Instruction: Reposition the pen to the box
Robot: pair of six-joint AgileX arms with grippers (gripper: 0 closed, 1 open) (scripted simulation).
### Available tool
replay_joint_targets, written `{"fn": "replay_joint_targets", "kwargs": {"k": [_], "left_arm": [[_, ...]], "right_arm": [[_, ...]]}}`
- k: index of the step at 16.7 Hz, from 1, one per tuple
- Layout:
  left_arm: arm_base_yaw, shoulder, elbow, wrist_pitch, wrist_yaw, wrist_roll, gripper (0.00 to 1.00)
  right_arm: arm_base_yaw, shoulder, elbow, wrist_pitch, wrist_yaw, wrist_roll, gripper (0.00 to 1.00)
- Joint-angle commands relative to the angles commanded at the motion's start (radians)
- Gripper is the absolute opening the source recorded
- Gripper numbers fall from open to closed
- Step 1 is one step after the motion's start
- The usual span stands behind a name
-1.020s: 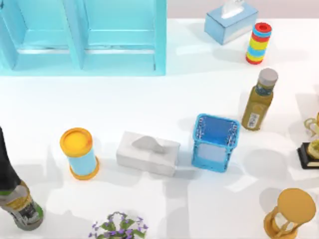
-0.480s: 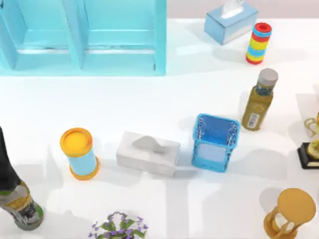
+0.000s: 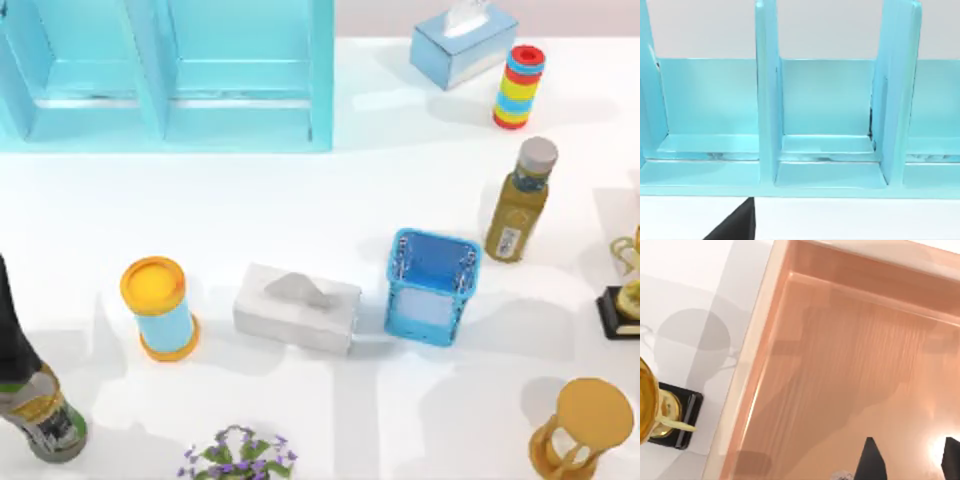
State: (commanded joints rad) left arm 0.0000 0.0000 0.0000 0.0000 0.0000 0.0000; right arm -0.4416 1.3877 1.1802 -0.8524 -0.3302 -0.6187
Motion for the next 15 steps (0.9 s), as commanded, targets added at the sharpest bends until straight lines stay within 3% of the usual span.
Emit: {"fn": "replay_joint_targets", "kwargs": {"k": [11,15], "left_arm": [[0.000,0.000,0.000,0.000,0.000,0.000,1.00],[0.000,0.000,0.000,0.000,0.000,0.000,1.00]], "right_arm": [[0.000,0.000,0.000,0.000,0.000,0.000,0.98],[0.000,0.000,0.000,0.000,0.000,0.000,1.00]]}}
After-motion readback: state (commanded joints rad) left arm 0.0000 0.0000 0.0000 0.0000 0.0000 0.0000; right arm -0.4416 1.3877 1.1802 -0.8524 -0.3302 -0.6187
